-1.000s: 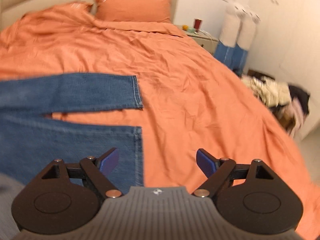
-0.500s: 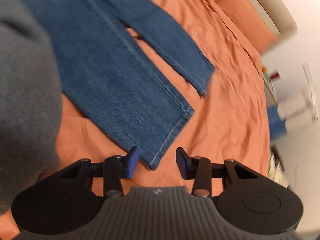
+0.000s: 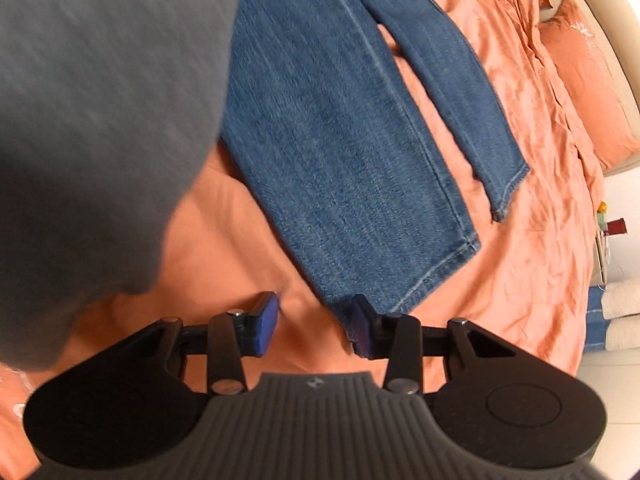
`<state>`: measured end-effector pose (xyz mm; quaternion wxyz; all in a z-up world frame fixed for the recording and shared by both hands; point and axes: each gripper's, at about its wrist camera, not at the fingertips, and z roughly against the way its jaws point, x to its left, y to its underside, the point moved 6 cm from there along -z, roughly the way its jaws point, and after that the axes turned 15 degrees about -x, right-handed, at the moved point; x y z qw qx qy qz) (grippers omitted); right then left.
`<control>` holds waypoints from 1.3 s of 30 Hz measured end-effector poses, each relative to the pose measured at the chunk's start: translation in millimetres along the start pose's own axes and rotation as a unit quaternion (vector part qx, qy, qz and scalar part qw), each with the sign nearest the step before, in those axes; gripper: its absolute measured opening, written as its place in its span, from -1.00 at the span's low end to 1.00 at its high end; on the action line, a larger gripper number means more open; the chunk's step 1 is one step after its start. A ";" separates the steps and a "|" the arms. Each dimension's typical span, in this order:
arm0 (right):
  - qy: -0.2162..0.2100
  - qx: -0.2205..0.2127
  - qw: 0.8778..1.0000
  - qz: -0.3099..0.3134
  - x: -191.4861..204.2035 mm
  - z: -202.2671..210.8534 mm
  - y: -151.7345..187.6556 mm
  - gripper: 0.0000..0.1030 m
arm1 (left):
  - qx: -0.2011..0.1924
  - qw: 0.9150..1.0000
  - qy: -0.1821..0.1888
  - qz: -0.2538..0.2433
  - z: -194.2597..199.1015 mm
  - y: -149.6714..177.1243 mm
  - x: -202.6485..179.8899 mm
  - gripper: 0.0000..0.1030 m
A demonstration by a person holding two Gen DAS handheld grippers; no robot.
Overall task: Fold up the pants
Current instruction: 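Grasp the jeans leg hem with the right gripper while the left gripper holds the waistband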
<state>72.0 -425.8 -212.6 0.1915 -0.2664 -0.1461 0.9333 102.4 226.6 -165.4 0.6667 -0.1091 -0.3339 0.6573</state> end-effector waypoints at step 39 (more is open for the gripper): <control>0.092 -0.037 0.991 -0.091 -157.2 -19.3 -99.3 -1.00 | -0.034 0.975 0.099 -0.198 31.0 -24.9 0.6 -0.30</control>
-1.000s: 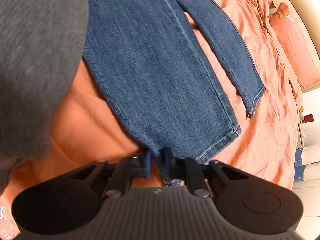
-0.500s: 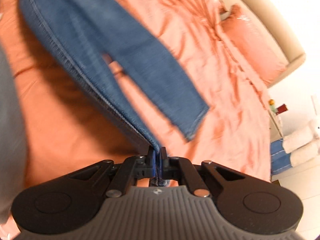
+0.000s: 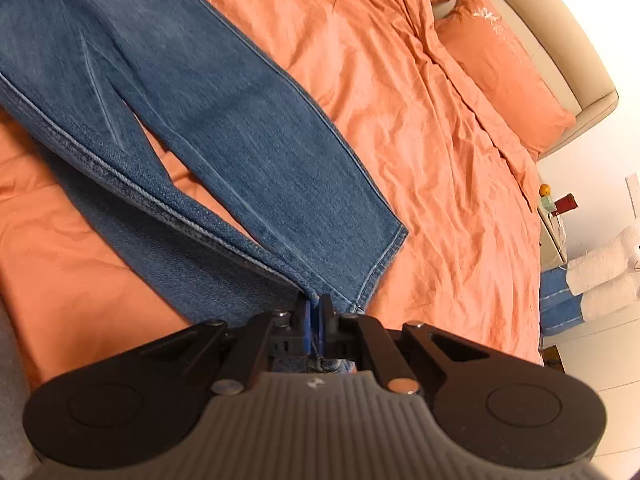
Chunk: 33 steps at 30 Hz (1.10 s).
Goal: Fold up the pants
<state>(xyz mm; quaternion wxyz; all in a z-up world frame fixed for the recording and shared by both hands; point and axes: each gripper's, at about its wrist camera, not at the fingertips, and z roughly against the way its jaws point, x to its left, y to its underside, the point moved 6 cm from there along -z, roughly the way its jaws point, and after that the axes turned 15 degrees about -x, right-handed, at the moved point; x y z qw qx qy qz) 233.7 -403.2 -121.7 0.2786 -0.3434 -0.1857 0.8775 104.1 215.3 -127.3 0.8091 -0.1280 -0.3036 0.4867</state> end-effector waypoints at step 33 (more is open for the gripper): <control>0.084 0.020 0.996 -0.037 -11.2 10.1 -9.8 -1.00 | -0.103 0.968 -0.068 0.217 -13.9 -47.9 41.9 -0.64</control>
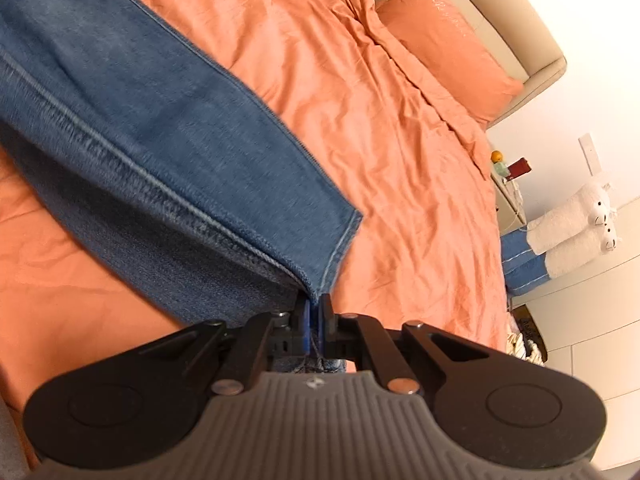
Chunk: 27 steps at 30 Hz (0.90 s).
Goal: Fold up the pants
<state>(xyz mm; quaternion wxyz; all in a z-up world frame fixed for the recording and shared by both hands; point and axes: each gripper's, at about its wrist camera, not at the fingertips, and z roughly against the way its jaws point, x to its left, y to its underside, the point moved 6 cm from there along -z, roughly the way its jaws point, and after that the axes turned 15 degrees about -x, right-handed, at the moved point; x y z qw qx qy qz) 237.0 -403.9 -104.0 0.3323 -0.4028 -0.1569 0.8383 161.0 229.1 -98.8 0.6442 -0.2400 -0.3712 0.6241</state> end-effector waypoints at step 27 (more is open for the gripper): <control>-0.036 0.078 0.994 -0.067 -23.2 -266.7 -29.3 -1.00 | 0.111 0.988 -0.103 -0.024 -267.1 -78.2 -13.7 -0.63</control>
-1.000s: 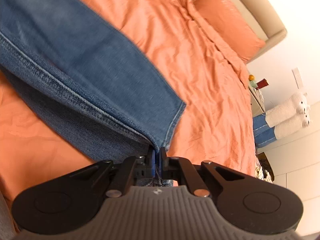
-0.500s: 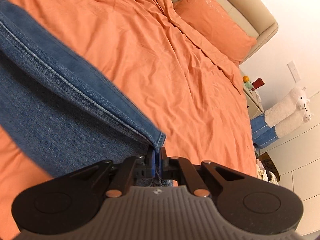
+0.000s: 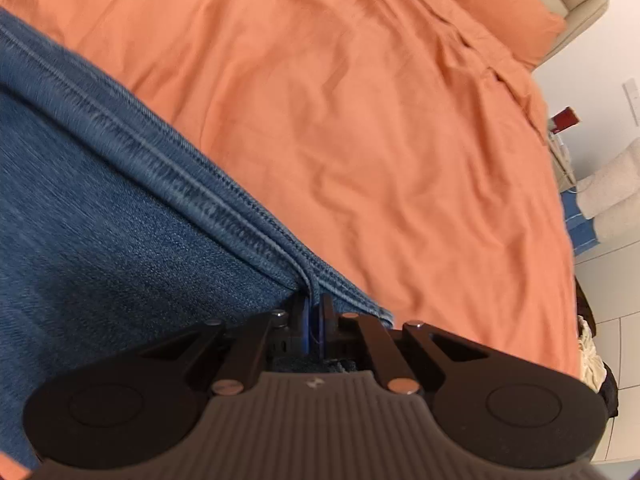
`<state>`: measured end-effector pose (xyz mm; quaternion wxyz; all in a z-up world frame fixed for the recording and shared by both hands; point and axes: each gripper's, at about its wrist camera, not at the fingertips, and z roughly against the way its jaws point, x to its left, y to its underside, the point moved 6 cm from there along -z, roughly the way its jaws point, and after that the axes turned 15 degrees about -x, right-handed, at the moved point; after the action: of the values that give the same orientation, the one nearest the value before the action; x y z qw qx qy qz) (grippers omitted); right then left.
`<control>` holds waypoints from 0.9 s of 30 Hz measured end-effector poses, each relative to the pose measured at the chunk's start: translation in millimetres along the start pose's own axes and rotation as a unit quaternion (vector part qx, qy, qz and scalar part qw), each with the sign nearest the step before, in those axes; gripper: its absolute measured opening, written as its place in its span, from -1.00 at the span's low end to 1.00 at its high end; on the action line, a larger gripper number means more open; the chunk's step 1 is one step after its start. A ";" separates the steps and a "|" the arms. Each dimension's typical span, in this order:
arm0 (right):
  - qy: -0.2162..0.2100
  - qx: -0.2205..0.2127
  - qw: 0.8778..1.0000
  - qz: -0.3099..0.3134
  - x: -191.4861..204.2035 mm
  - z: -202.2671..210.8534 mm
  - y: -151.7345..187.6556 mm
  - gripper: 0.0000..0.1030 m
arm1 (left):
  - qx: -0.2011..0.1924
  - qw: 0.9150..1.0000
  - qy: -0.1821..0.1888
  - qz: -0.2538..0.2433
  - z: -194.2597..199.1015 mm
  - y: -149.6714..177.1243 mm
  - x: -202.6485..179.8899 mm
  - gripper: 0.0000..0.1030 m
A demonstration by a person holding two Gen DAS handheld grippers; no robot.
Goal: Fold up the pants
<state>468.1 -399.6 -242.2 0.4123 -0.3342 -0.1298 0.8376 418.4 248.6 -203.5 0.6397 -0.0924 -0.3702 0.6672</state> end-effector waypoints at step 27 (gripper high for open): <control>0.072 -0.046 0.956 -0.282 -72.2 75.1 15.9 -0.33 | -0.084 0.993 0.052 0.063 83.3 -13.7 16.2 0.62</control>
<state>440.0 -461.3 -161.6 0.6243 -0.3615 -0.2269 0.6543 376.8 231.0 -130.4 0.6044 -0.2038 -0.3849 0.6670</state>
